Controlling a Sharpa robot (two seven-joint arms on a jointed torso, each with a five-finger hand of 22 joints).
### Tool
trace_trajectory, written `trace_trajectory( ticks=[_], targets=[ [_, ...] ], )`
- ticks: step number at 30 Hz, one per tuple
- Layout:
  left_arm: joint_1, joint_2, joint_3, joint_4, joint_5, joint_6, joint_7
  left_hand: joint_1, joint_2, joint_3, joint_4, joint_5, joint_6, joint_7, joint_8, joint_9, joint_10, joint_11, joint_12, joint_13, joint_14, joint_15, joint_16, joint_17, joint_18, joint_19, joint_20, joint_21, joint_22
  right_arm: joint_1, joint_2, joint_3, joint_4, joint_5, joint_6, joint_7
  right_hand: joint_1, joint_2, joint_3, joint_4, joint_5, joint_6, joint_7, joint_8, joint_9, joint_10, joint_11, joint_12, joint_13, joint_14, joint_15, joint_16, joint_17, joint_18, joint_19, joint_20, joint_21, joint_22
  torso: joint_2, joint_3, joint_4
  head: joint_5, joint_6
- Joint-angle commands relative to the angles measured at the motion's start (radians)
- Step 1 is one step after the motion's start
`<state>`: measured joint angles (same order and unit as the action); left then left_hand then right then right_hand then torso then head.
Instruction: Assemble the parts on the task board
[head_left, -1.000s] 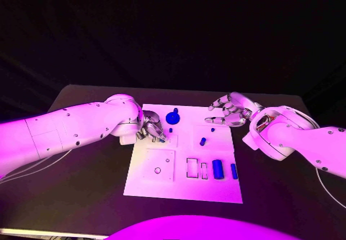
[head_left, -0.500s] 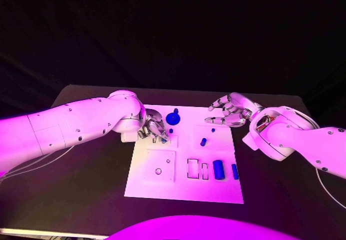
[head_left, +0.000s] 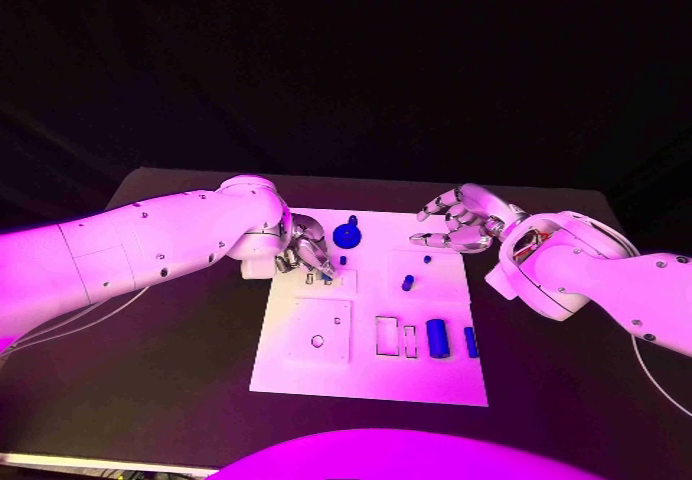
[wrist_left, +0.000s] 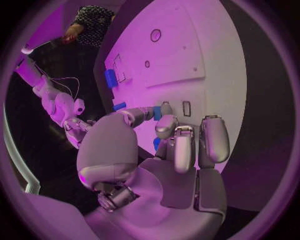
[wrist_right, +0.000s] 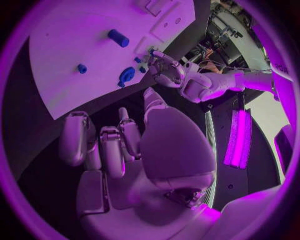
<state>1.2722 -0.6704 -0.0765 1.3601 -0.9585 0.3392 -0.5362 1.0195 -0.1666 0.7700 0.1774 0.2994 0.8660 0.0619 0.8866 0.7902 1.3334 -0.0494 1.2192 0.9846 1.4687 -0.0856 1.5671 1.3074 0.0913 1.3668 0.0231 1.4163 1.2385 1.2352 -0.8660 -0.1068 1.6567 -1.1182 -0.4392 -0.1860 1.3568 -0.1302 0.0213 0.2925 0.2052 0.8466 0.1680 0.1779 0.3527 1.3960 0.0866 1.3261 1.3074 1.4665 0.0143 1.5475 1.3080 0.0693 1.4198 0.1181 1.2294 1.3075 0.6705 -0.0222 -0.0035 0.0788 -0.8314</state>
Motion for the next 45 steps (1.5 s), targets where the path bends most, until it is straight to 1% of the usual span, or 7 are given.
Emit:
trace_trajectory(
  ticks=[1,7,11,15,24,40,45],
  targets=[
    [0.002,0.004,0.0,-0.003,-0.022,0.026,-0.003,0.03,0.039,0.111,-0.12,0.0,0.053,-0.048,0.002,-0.001,0.0,0.0,-0.001,-0.004,0.102,-0.007,0.004,0.263,-0.02,0.006,-0.001,0.004,-0.002,-0.001,0.001,0.0,0.0,-0.005,0.003,0.008,-0.002,0.01,0.006,0.0,0.001,0.004,0.0,0.005,-0.001,0.001,-0.004,0.004,0.041,0.09,-0.006,-0.005,0.207,0.005,-0.002,-0.006,-0.001,0.053,0.0,-0.0001,0.0002,0.0,-0.002],
    [0.002,0.01,-0.001,-0.01,-0.024,0.033,-0.004,0.03,0.039,0.11,-0.12,-0.002,0.053,-0.048,0.001,-0.001,0.0,0.001,-0.001,-0.005,0.102,-0.007,0.004,0.263,-0.02,0.006,-0.001,0.005,-0.001,-0.001,0.001,0.0,0.0,-0.005,0.003,0.008,-0.002,0.01,0.006,0.0,0.001,0.004,0.0,0.005,-0.001,0.001,-0.004,0.004,0.041,0.09,-0.006,-0.005,0.207,0.005,-0.002,-0.006,-0.001,0.053,0.0,-0.0005,-0.0007,0.0,-0.004],
    [0.003,0.014,-0.001,-0.017,-0.025,0.042,-0.006,0.029,0.041,0.107,-0.121,-0.007,0.052,-0.047,-0.001,-0.002,-0.002,0.001,-0.003,-0.007,0.102,-0.007,0.004,0.263,-0.02,0.006,-0.002,0.004,-0.001,-0.001,0.0,0.0,0.0,-0.005,0.003,0.007,-0.002,0.01,0.006,0.0,0.001,0.004,0.0,0.005,-0.001,0.001,-0.004,0.004,0.041,0.09,-0.006,-0.005,0.207,0.005,-0.002,-0.006,-0.001,0.053,0.0,0.0005,-0.0002,0.001,-0.006],
    [0.003,0.018,-0.002,-0.023,-0.025,0.05,-0.008,0.026,0.045,0.1,-0.12,-0.015,0.051,-0.045,-0.005,-0.003,-0.006,0.002,-0.01,-0.015,0.102,-0.007,0.004,0.263,-0.02,0.006,-0.002,0.004,-0.002,-0.001,0.0,0.0,0.0,-0.005,0.003,0.007,-0.002,0.01,0.006,0.0,0.001,0.004,0.0,0.005,-0.001,0.001,-0.004,0.004,0.041,0.09,-0.006,-0.005,0.207,0.005,-0.002,-0.006,-0.001,0.053,0.0,0.0004,-0.0005,0.0,-0.007],
    [0.003,0.029,-0.006,-0.03,-0.019,0.07,-0.012,0.024,0.048,0.096,-0.119,-0.019,0.05,-0.044,-0.008,-0.004,-0.01,0.003,-0.016,-0.023,0.102,-0.006,0.004,0.263,-0.02,0.005,-0.001,0.003,-0.004,-0.001,0.001,0.0,0.0,-0.005,0.003,0.007,-0.001,0.009,0.007,0.0,0.0,0.004,-0.001,0.007,-0.003,0.001,-0.005,0.005,0.041,0.09,-0.007,-0.005,0.208,0.005,-0.002,-0.007,-0.002,0.053,0.0,0.0002,-0.0013,0.0,-0.009],
    [0.003,0.029,-0.008,-0.03,-0.013,0.087,-0.013,0.024,0.05,0.094,-0.12,-0.021,0.05,-0.044,-0.01,-0.005,-0.011,0.003,-0.017,-0.024,0.102,-0.006,0.004,0.263,-0.02,0.006,-0.001,0.003,-0.002,-0.001,0.0,0.0,-0.001,-0.005,0.003,0.007,-0.001,0.009,0.007,0.0,0.0,0.004,-0.001,0.007,-0.003,0.001,-0.005,0.005,0.041,0.09,-0.007,-0.005,0.208,0.005,-0.002,-0.007,-0.002,0.053,0.0,-0.0005,0.0,-0.002,-0.012],
    [0.003,0.028,-0.009,-0.029,-0.011,0.096,-0.014,0.024,0.05,0.093,-0.12,-0.021,0.05,-0.044,-0.01,-0.005,-0.011,0.003,-0.017,-0.023,0.102,-0.006,0.004,0.263,-0.02,0.005,-0.001,0.003,-0.002,-0.001,0.001,0.0,-0.001,-0.005,0.003,0.007,-0.001,0.009,0.007,0.0,0.0,0.004,-0.001,0.007,-0.003,0.001,-0.005,0.005,0.041,0.09,-0.007,-0.005,0.208,0.005,-0.002,-0.007,-0.002,0.053,0.0,-0.0008,-0.0006,-0.001,-0.011]
  ],
)
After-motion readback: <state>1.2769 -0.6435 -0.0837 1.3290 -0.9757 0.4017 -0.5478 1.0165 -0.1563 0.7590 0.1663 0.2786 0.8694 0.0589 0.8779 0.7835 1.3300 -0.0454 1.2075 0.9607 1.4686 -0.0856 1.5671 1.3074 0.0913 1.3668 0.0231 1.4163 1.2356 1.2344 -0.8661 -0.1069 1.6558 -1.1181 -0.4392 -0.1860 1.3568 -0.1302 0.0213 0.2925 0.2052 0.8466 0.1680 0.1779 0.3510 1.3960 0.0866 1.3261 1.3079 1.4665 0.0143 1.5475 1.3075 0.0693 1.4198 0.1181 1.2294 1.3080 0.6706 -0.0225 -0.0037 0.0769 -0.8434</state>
